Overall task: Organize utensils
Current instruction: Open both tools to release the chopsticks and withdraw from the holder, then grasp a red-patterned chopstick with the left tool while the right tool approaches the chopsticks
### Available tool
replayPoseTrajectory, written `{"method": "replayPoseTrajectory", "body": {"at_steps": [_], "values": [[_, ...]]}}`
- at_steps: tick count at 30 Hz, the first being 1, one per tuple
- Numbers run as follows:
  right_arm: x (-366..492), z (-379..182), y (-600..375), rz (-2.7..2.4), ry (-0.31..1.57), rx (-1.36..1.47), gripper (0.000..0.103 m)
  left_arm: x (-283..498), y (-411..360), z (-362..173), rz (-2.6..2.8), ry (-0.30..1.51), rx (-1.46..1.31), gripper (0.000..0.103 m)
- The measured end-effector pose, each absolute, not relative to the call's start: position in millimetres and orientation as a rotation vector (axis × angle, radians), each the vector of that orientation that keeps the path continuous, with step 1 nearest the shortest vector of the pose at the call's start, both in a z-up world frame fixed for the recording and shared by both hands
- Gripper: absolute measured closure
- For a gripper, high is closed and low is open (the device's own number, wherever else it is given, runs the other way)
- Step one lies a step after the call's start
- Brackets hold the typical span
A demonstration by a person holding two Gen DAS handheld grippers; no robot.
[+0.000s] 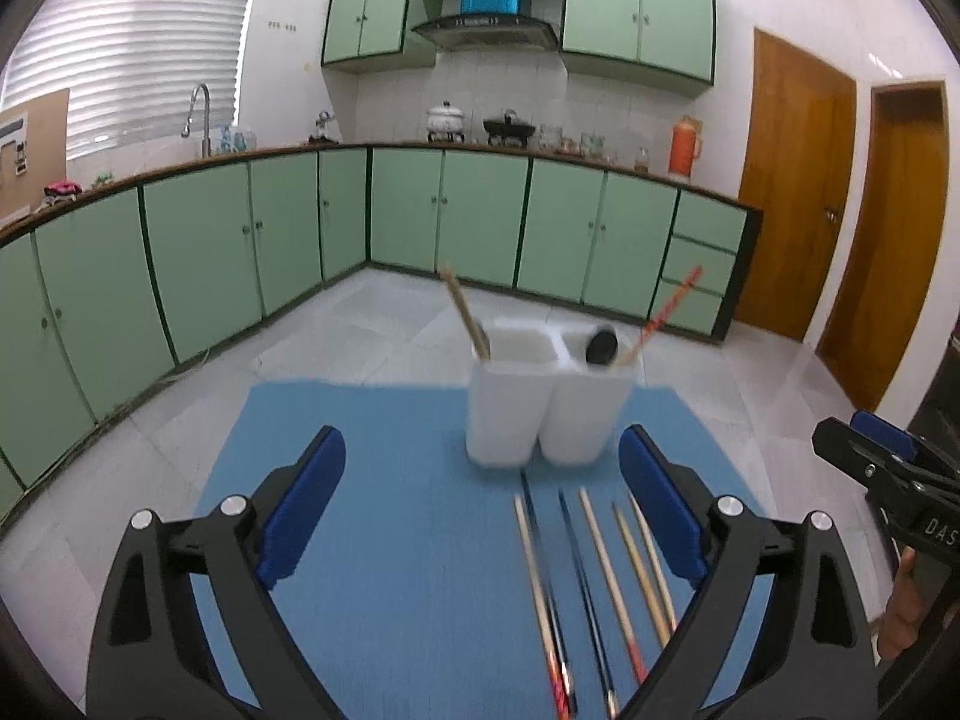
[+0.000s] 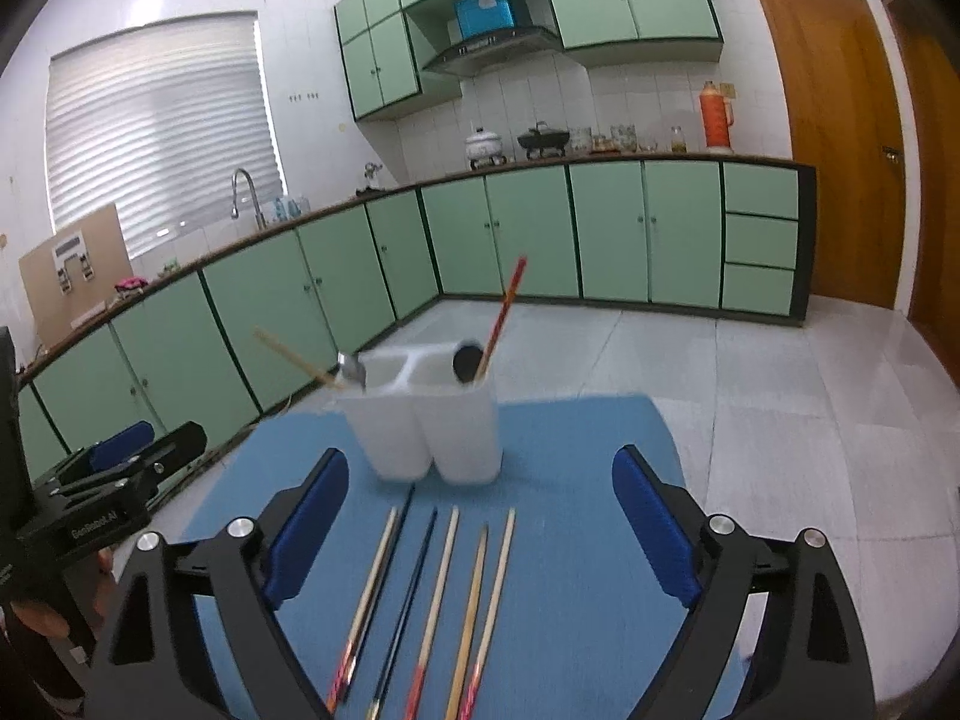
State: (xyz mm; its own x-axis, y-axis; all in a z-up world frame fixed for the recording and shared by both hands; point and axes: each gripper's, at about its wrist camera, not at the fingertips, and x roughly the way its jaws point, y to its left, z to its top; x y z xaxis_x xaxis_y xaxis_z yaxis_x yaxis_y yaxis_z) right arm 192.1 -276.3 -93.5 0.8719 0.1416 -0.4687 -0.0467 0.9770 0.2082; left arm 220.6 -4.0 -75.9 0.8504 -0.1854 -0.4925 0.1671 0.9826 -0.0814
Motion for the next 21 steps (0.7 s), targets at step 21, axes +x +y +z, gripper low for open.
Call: {"method": "replayPoseTrajectory", "body": {"at_steps": [21], "values": [[113, -186, -257, 0.074, 0.718, 0.193, 0.041, 147, 2, -164, -0.199, 0.748, 0.03, 0.013]]}}
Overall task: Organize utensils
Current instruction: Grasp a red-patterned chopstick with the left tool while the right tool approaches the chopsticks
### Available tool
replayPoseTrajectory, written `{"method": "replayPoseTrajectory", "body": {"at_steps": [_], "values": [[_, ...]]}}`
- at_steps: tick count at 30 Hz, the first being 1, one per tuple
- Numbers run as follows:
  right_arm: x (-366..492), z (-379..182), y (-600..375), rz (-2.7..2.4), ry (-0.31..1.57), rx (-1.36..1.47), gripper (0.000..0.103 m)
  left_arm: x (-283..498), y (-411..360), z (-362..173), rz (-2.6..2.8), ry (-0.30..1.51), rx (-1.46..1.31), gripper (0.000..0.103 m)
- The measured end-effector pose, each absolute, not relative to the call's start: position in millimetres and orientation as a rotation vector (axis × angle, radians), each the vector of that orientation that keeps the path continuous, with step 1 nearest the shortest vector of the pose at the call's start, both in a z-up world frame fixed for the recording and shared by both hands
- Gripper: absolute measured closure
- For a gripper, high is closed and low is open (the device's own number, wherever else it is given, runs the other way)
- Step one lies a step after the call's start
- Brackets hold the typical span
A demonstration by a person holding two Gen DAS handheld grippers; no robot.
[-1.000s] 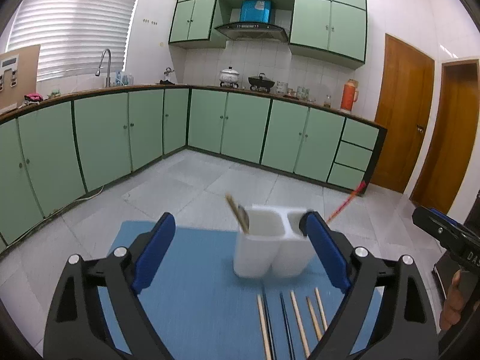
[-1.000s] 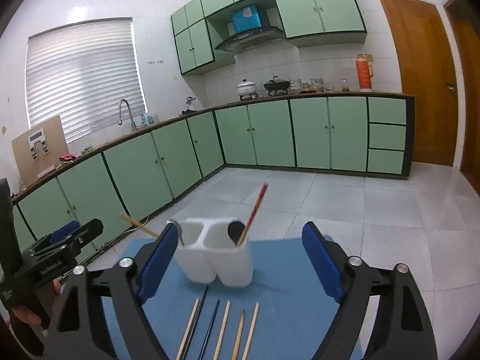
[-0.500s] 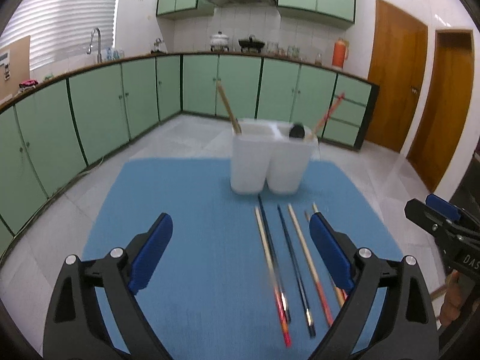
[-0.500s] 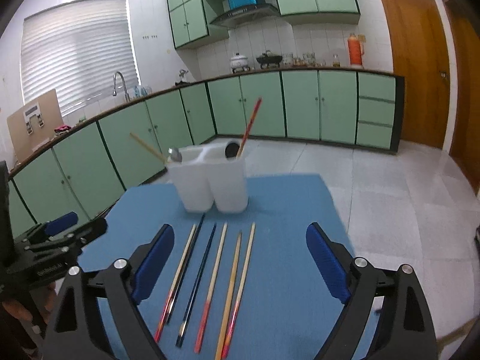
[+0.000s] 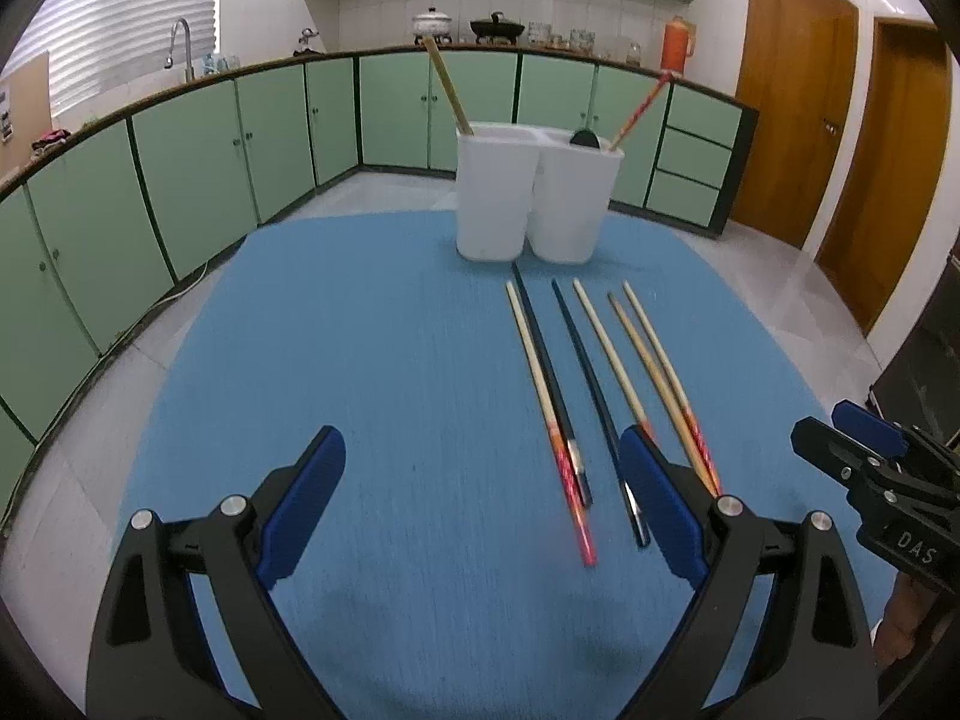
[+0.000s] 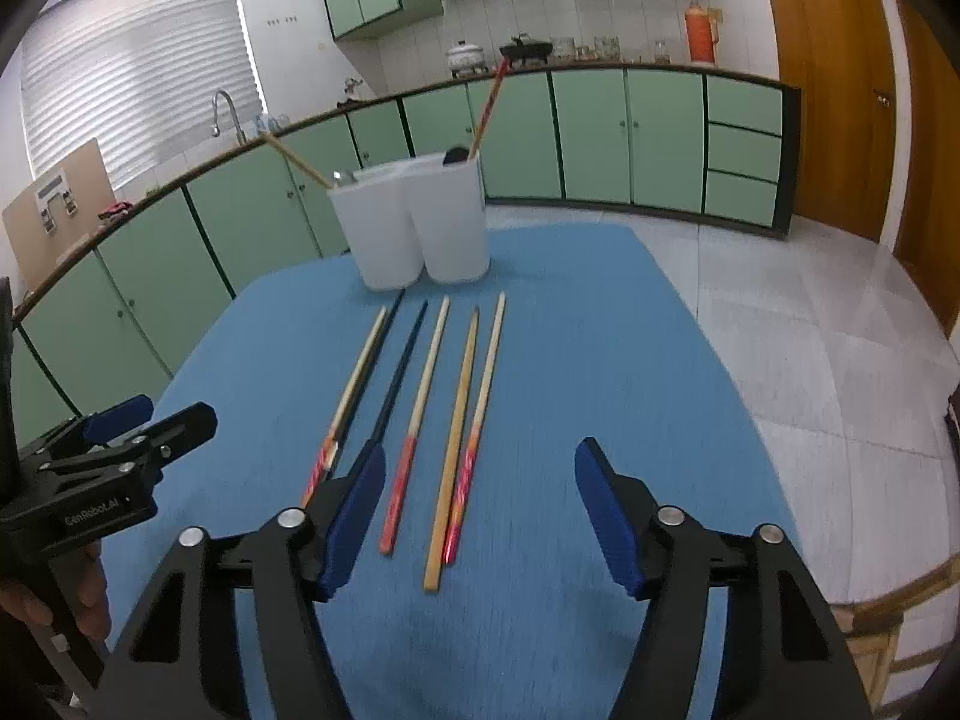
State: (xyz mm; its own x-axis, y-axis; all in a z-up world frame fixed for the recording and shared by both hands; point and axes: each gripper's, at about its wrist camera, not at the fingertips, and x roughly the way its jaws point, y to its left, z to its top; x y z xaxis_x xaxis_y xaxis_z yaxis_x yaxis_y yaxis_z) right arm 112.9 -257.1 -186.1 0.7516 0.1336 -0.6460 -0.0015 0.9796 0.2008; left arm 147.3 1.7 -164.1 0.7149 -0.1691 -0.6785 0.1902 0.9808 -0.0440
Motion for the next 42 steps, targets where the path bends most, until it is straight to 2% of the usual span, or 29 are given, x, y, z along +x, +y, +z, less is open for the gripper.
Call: {"method": "replayPoseTrajectory", "body": {"at_steps": [2, 9, 14, 21, 28, 31, 35, 37, 42], "values": [[110, -190, -256, 0.075, 0.736, 0.19, 0.046, 144, 1, -171, -0.205, 0.766, 0.034, 0.013], [103, -200, -254, 0.072, 0.769, 0.194, 0.047, 140, -8, -194, -0.219, 0.849, 0.045, 0.013], [101, -200, -255, 0.072, 0.772, 0.19, 0.051, 144, -14, -209, -0.23, 0.903, 0.032, 0.02], [102, -205, -261, 0.068, 0.783, 0.207, 0.056, 150, -19, -223, -0.231, 0.959, 0.023, 0.022], [104, -209, -262, 0.069, 0.789, 0.218, 0.059, 151, -26, -227, -0.212, 0.963, 0.048, 0.029], [105, -211, -263, 0.073, 0.794, 0.223, 0.062, 151, -26, -227, -0.187, 0.947, 0.067, 0.043], [107, -215, -261, 0.079, 0.809, 0.224, 0.063, 151, -25, -225, -0.172, 0.926, 0.076, 0.07], [108, -218, -259, 0.081, 0.815, 0.222, 0.065, 152, -25, -225, -0.17, 0.922, 0.074, 0.08], [109, -222, -255, 0.1, 0.833, 0.219, 0.073, 152, -23, -224, -0.169, 0.916, 0.069, 0.097]]}}
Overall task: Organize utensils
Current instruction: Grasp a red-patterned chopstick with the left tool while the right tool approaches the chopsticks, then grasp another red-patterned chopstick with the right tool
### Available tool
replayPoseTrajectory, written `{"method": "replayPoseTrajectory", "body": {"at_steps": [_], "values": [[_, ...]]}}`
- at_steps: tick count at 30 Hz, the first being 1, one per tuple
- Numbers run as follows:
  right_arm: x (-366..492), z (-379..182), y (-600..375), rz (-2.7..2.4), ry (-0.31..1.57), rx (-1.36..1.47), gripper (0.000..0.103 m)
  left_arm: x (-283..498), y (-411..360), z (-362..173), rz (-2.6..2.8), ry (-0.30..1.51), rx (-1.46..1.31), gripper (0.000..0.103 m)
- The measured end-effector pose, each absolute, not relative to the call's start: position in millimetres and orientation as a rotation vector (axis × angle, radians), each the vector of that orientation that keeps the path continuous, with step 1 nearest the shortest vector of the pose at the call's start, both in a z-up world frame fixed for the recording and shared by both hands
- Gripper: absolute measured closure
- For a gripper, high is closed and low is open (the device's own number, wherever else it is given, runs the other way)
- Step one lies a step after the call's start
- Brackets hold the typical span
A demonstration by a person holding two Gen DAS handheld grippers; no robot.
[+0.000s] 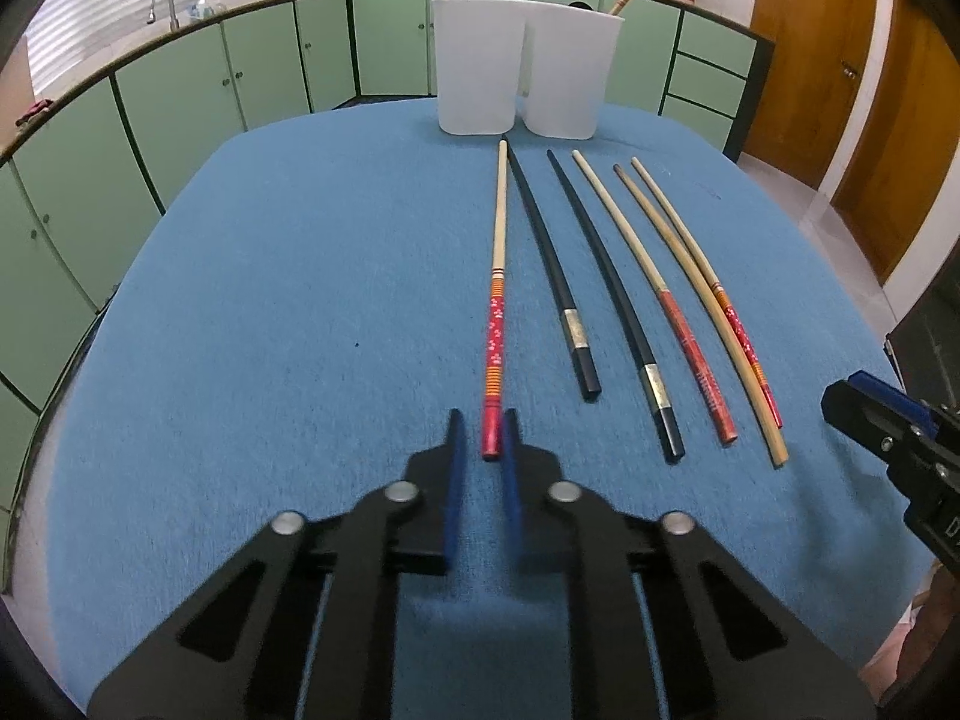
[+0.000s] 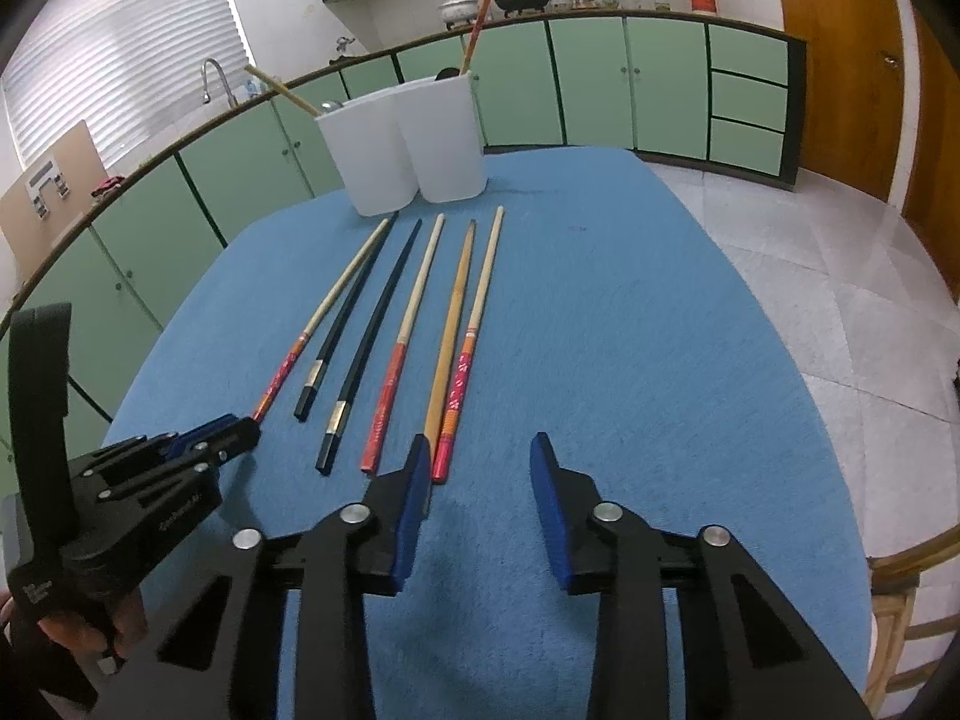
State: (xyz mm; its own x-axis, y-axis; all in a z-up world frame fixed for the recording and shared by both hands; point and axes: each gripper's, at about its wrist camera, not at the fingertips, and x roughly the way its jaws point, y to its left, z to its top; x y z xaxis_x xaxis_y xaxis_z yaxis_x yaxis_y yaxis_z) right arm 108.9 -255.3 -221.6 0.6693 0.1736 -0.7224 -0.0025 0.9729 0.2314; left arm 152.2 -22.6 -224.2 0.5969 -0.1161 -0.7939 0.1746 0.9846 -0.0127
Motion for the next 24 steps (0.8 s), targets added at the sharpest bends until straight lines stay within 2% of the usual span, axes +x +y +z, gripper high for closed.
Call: {"method": "replayPoseTrajectory", "body": {"at_steps": [14, 24], "values": [[112, -236, -240, 0.131, 0.887, 0.165, 0.083, 154, -17, -223, -0.151, 0.915, 0.044, 0.098], [116, -242, -230, 0.139, 0.891, 0.134, 0.083, 155, -12, -223, -0.138, 0.912, 0.037, 0.098]]}}
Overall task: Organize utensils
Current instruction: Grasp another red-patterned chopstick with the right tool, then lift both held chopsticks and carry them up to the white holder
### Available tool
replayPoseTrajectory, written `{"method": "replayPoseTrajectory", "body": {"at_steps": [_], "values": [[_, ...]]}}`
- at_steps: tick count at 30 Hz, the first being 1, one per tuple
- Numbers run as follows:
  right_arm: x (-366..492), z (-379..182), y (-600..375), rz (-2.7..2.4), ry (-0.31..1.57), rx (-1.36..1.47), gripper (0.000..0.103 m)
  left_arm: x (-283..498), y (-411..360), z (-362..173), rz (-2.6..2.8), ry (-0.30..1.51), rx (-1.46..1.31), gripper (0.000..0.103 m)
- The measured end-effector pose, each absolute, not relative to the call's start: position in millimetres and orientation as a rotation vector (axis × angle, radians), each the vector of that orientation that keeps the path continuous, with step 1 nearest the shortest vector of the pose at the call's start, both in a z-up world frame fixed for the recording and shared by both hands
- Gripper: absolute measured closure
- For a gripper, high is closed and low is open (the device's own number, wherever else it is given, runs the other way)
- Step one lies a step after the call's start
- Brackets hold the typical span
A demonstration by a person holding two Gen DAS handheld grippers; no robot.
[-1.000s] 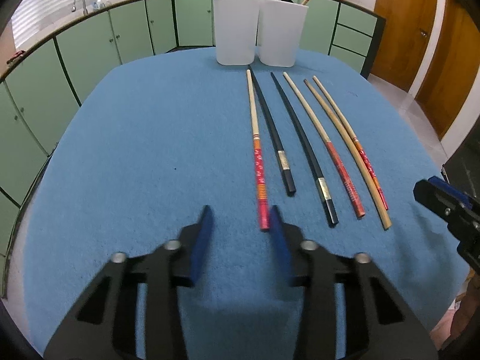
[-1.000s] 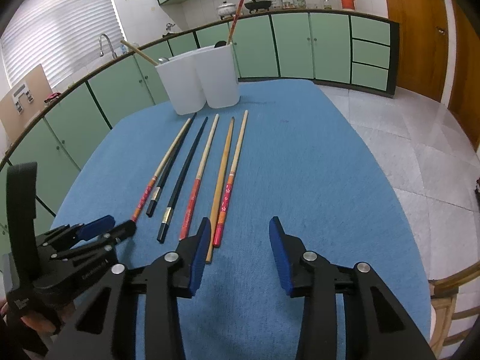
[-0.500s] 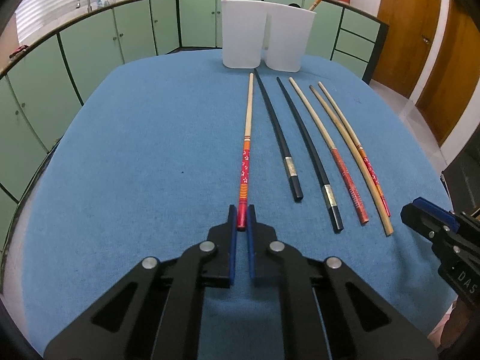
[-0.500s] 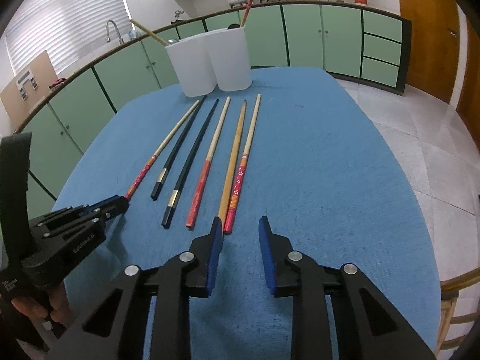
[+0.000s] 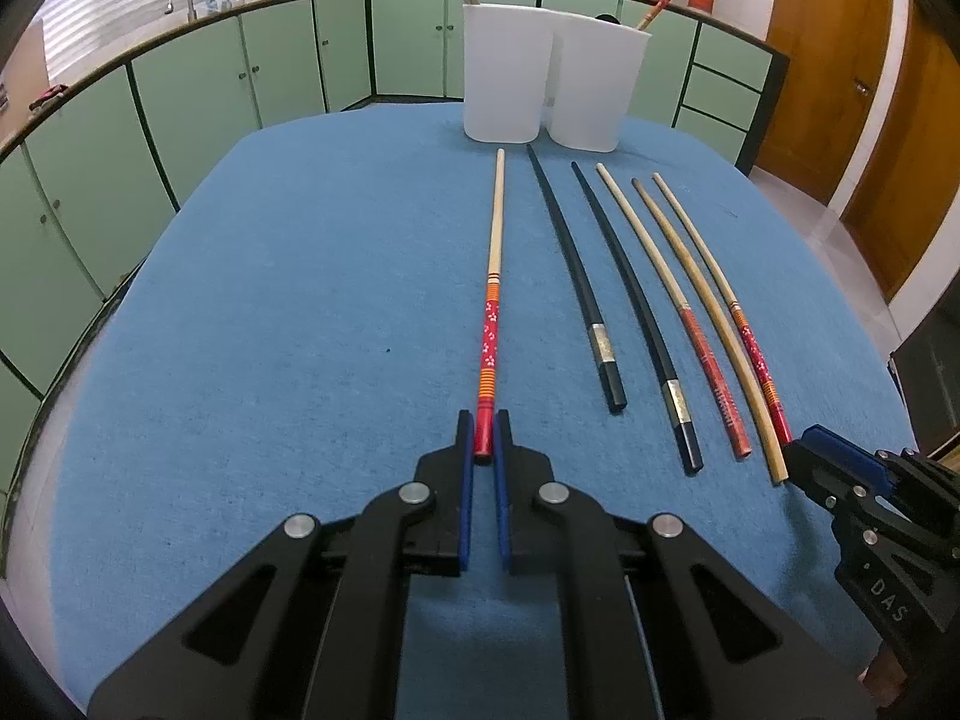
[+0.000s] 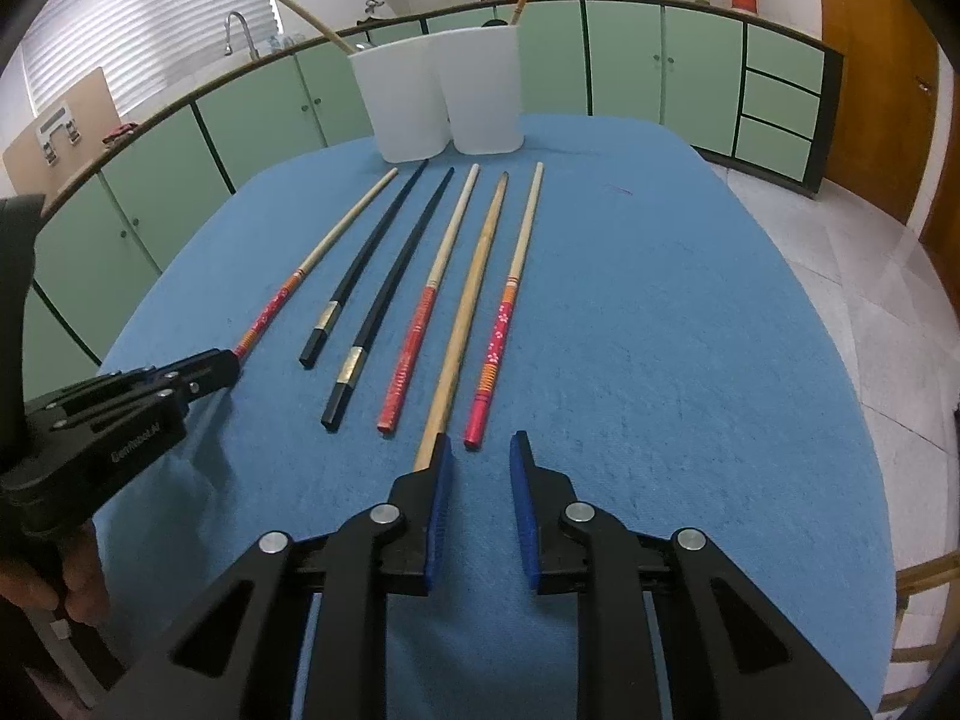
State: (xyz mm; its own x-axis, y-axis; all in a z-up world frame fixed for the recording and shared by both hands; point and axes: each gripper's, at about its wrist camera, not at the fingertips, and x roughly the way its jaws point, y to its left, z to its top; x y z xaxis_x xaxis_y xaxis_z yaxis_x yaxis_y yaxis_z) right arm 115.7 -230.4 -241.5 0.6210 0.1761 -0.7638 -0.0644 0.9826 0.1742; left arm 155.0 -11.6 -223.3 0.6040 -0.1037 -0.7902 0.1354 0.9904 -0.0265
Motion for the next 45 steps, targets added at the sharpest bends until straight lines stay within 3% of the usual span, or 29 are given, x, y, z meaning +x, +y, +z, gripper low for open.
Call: {"method": "replayPoseTrajectory", "body": {"at_steps": [11, 15, 25, 45], "values": [[116, -243, -225, 0.104, 0.854, 0.112, 0.089, 155, -12, -225, -0.138, 0.913, 0.036, 0.098], [115, -244, -224, 0.087, 0.838, 0.113, 0.097, 155, -10, -226, -0.14, 0.911, 0.039, 0.098], [114, -234, -233, 0.074, 0.823, 0.146, 0.097, 152, -13, -220, -0.16, 0.892, 0.05, 0.098], [115, -125, -261, 0.064, 0.602, 0.065, 0.098, 144, -7, -110, -0.173, 0.615, 0.085, 0.098]]}}
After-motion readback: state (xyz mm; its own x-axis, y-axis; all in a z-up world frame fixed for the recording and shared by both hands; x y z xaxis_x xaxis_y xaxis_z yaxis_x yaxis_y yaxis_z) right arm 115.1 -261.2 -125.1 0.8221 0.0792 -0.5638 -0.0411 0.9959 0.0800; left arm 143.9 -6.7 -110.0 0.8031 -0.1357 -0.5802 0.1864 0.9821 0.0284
